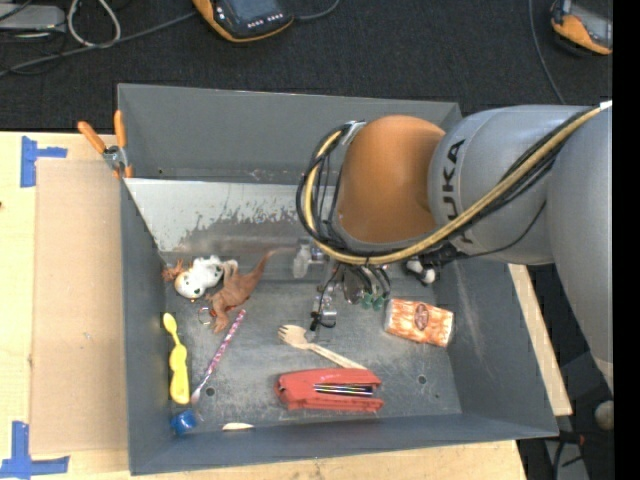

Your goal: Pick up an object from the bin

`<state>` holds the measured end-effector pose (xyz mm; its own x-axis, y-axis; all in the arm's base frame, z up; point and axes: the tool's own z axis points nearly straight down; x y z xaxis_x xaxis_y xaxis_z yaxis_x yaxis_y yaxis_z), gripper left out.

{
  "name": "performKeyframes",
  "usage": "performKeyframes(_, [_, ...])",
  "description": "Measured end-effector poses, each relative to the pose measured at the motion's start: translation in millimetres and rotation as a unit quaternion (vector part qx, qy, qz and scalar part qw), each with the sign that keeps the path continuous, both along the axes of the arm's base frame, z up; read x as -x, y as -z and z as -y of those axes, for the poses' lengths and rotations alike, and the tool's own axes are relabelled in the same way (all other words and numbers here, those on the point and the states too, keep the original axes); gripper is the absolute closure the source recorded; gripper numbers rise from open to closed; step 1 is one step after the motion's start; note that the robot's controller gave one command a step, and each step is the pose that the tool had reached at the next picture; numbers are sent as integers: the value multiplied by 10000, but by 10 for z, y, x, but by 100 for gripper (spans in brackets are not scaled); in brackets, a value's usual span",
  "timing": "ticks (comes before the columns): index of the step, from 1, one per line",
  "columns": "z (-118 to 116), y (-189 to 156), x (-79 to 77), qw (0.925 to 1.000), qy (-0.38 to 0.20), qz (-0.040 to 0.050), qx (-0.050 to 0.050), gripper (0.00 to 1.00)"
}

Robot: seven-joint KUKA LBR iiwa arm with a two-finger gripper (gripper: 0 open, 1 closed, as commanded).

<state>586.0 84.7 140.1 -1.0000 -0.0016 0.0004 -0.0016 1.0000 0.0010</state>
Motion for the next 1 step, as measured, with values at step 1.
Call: performKeyframes(1, [296,648,437,10000,39,-8,-6,0])
